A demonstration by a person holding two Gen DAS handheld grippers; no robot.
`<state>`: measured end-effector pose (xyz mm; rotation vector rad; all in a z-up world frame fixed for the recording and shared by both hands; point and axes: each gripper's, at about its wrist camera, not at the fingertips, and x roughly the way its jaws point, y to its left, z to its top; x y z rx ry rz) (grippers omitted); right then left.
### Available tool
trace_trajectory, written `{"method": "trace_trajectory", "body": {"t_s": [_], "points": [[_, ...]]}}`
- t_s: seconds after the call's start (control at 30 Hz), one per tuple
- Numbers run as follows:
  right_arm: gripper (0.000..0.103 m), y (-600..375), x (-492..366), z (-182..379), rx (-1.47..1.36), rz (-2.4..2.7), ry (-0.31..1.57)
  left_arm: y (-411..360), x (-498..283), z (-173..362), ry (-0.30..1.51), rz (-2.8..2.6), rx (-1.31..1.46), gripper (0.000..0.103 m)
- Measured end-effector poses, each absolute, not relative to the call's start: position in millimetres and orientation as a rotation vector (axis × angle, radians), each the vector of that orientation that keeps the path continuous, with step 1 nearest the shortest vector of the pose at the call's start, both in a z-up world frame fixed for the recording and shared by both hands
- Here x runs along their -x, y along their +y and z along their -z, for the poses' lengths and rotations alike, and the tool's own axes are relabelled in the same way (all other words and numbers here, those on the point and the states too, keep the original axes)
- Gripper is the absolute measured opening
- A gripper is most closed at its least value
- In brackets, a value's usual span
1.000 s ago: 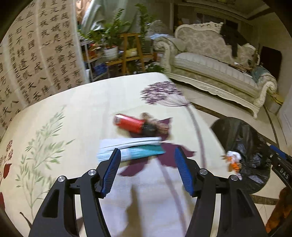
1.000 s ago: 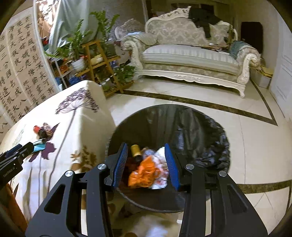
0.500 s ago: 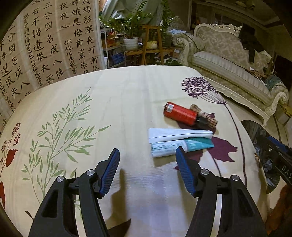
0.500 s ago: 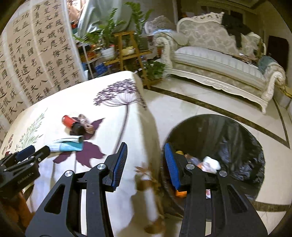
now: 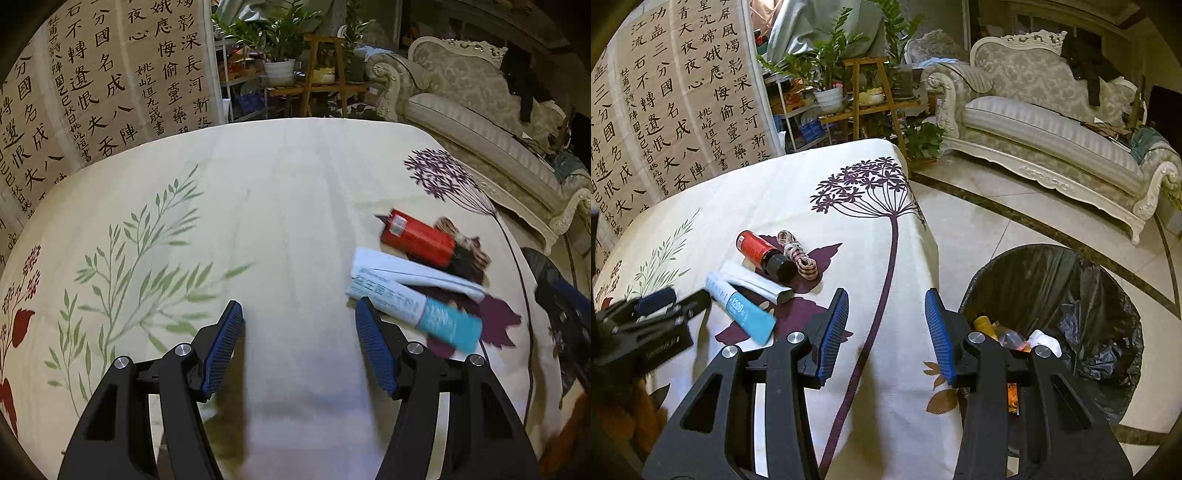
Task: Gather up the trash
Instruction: 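Reach the left tool around the blue-white tube while the right tool reaches the white paper strip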
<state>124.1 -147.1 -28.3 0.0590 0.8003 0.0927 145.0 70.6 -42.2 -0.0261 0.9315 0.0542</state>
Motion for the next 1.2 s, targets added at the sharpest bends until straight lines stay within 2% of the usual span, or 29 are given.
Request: {"method": "trace_trajectory", "body": {"t_s": [0.17,0.27,0.37,0.73,1.2], "points": [[0.042,-148,-122,27,-0.067,-0.094,0.799,73,-141,36,0.932,-0.057,0.06,0.063],[0.042,-152,-119,28,-0.08,-0.099,0.795,69,-134,30,0.921,-0.059,0.084,0.068],[0.042,-158,-115,28,-0.092,-0.104,0.79,60,-132,25,0.911,-0.061,0.079,0.069],[0.043,-196,-105,27,-0.154,-0.071,0.774,20,-147,37,0.955,-0.09,0.067,0.071],[0.043,-189,-104,31,-0.156,-0.104,0.783,46,-125,38,0.968,-0.101,0.086,0.073]]}}
